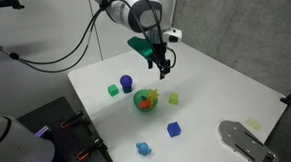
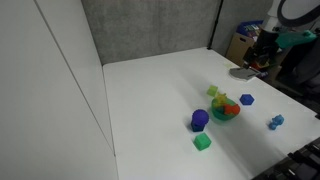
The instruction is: Put the yellow object inside the bowl
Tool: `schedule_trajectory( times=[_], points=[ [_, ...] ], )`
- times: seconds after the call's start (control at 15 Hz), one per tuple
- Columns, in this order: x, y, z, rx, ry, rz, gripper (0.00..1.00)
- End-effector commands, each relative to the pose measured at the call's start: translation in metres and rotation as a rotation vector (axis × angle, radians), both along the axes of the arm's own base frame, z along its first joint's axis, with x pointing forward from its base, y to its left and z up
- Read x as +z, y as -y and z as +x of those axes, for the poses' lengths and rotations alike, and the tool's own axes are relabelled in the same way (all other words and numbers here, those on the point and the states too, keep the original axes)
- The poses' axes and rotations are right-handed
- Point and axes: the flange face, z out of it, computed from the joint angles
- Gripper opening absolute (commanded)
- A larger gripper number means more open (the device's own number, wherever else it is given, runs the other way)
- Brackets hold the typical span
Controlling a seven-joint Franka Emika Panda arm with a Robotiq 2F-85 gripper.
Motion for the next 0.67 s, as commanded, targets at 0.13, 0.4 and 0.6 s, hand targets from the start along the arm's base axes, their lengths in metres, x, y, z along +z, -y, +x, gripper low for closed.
schedule_trajectory(
  times=[0.13, 0.4, 0.6],
  points=[
    [0.087, 0.017, -0.024, 0.092, -0.047, 0.099, 1.0],
    [0.146, 0.026, -0.044, 0.108, -0.09, 0.145, 1.0],
    [0.182, 0.023, -0.056, 0.068, -0.096, 0.107, 1.0]
  ],
)
